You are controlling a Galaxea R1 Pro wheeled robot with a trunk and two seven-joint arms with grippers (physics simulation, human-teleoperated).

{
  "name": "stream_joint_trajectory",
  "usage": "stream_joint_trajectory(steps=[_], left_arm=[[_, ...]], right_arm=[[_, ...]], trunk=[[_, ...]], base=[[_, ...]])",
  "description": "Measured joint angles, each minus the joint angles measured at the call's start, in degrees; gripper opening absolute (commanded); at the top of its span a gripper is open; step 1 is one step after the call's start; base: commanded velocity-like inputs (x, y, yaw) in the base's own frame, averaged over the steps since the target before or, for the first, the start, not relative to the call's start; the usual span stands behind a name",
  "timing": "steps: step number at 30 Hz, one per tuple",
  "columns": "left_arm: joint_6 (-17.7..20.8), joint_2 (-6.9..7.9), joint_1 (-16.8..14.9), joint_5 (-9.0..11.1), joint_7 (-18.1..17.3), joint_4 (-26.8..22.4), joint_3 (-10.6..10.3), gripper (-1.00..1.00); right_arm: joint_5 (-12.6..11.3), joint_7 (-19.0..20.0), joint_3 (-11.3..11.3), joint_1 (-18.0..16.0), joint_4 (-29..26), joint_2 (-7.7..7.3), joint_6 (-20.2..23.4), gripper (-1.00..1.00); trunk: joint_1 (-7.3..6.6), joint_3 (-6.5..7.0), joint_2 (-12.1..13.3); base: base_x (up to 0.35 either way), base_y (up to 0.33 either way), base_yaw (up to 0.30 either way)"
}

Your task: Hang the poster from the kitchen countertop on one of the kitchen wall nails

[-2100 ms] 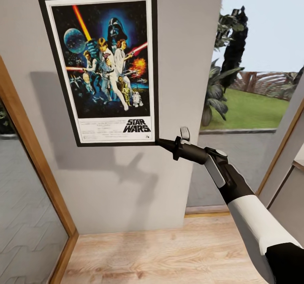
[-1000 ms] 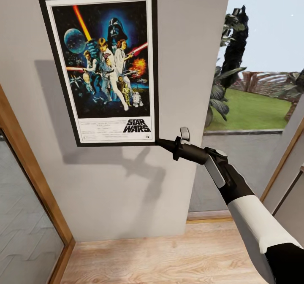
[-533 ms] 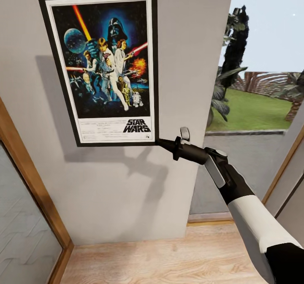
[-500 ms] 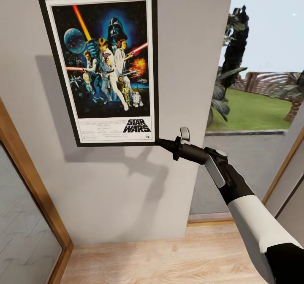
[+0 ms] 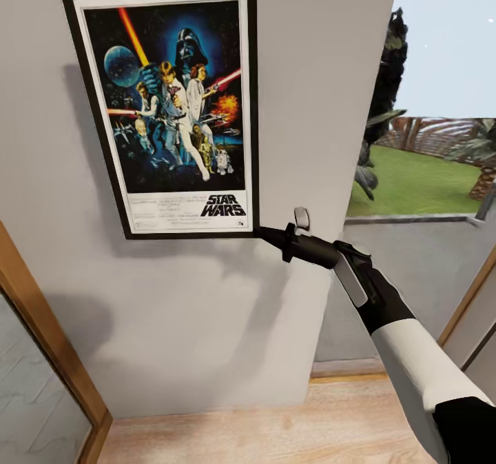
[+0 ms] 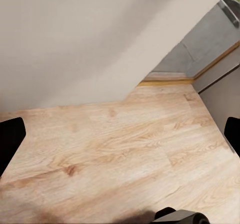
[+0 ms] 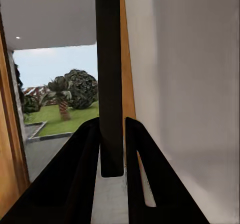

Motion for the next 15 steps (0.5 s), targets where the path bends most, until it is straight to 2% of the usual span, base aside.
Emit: stream_joint_trajectory(steps=[7, 15], left_arm=[[0.0, 0.00, 0.0, 0.0, 0.0, 0.0, 0.0, 1.00], [0.0, 0.00, 0.0, 0.0, 0.0, 0.0, 0.0, 1.00]], right_arm=[[0.0, 0.0, 0.0, 0.0, 0.0, 0.00, 0.0, -1.00], [-0.1, 0.0, 0.0, 0.4, 0.0, 0.00, 0.0, -1.00]], trunk=[[0.01, 0.00, 0.0], [0.03, 0.00, 0.0]], base=[[0.262, 0.000, 0.000], [0.045, 0.000, 0.000]])
